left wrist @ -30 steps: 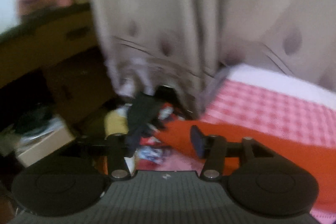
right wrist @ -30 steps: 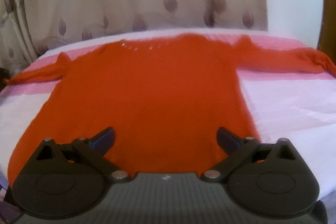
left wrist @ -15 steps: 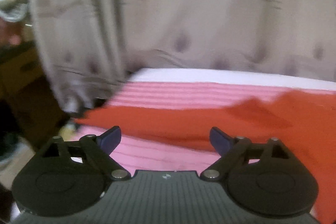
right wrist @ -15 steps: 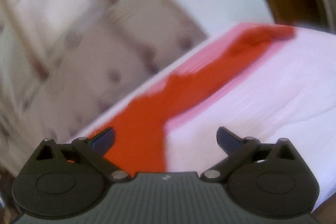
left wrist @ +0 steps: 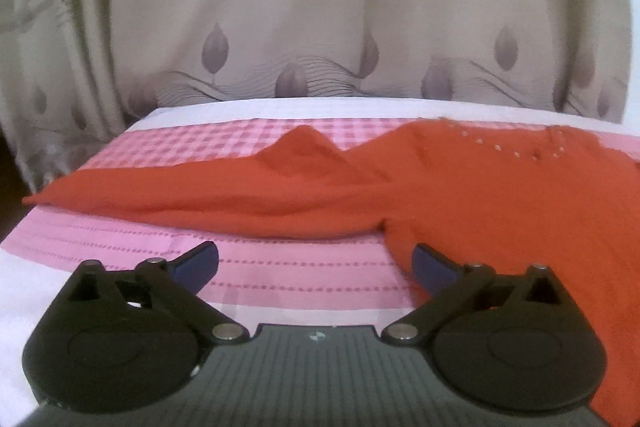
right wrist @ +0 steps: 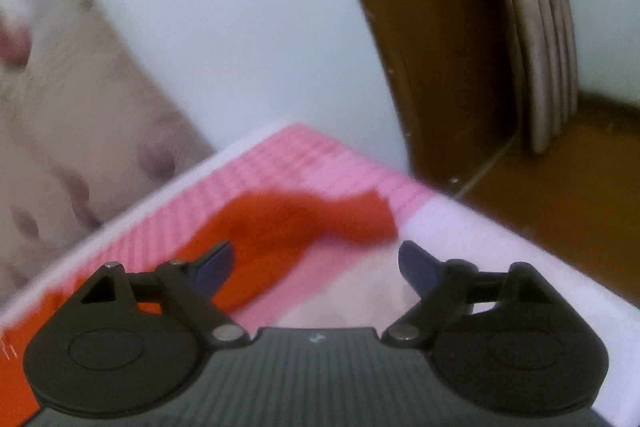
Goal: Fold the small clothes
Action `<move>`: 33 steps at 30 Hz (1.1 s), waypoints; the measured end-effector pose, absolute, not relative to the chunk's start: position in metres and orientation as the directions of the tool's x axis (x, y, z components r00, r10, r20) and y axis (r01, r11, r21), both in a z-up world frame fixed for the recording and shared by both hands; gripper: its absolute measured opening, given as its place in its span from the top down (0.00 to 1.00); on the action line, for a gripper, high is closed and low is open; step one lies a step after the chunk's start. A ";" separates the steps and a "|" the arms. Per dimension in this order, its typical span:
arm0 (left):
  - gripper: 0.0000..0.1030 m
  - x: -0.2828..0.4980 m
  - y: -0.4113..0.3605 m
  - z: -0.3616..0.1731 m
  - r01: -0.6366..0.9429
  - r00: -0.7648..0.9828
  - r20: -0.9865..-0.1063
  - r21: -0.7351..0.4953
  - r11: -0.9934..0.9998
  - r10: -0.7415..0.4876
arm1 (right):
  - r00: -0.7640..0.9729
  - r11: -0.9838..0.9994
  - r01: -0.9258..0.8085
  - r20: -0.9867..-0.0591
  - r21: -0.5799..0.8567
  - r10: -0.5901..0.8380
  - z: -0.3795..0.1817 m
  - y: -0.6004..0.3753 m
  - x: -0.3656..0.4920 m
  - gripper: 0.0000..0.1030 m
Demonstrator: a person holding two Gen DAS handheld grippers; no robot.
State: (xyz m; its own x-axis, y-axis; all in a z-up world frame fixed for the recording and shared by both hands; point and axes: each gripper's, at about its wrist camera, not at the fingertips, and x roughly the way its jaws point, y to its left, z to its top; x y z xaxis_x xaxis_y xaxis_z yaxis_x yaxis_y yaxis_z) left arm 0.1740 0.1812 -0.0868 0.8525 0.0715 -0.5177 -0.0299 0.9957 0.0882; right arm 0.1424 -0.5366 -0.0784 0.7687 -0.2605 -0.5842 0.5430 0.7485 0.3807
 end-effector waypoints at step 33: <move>0.00 0.186 0.182 -0.090 -0.094 0.777 -0.613 0.117 0.989 0.147 | 0.803 0.558 0.543 -0.582 0.627 -0.127 -0.101 -0.602 0.110 0.31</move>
